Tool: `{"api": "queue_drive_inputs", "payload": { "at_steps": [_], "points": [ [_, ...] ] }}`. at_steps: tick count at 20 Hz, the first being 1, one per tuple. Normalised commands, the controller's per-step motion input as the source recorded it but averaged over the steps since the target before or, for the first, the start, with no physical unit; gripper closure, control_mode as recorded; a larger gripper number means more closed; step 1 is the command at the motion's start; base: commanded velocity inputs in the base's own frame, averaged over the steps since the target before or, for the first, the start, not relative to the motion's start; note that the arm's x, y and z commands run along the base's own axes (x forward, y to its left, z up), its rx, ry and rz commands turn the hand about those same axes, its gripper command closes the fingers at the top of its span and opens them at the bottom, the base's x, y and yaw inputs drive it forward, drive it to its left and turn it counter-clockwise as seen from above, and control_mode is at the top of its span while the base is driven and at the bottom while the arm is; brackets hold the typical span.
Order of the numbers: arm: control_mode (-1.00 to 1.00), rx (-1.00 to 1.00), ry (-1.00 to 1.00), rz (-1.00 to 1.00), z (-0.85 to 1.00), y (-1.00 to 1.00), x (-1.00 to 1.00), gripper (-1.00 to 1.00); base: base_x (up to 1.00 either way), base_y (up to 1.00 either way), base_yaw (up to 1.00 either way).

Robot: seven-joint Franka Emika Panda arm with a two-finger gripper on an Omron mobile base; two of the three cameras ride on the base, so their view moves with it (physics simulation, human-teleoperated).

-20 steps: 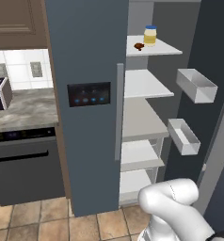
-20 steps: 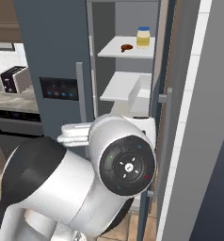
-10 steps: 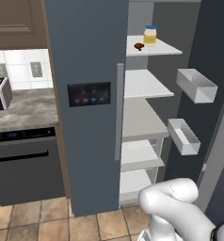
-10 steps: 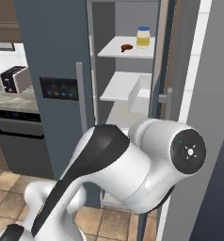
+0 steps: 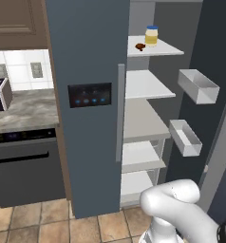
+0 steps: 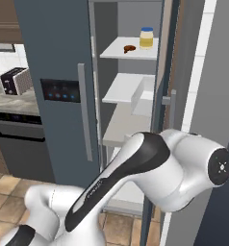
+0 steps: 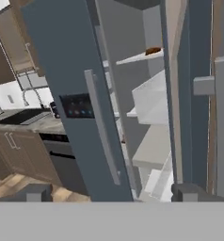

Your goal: Pick up the frozen chicken drumstick from the freezer, place it on any shelf in the fridge, and close the fridge and freezer doors when done.

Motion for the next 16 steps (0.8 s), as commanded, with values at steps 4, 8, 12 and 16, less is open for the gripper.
{"api": "queue_drive_inputs", "payload": {
  "at_steps": [4,8,12,16],
  "points": [
    [-1.0,0.06,0.0,0.03,-0.27,-0.25,0.49,-1.0,0.0,0.0,0.0],
    [-1.0,0.04,0.0,0.02,-0.19,-0.3,0.47,-1.0,0.0,0.0,0.0],
    [-1.0,0.03,0.0,0.02,-0.23,-0.33,0.33,-1.0,0.0,0.0,0.0],
    [-1.0,0.04,0.0,0.01,-0.19,-0.34,0.31,-1.0,0.0,0.0,0.0]
  ]
}}
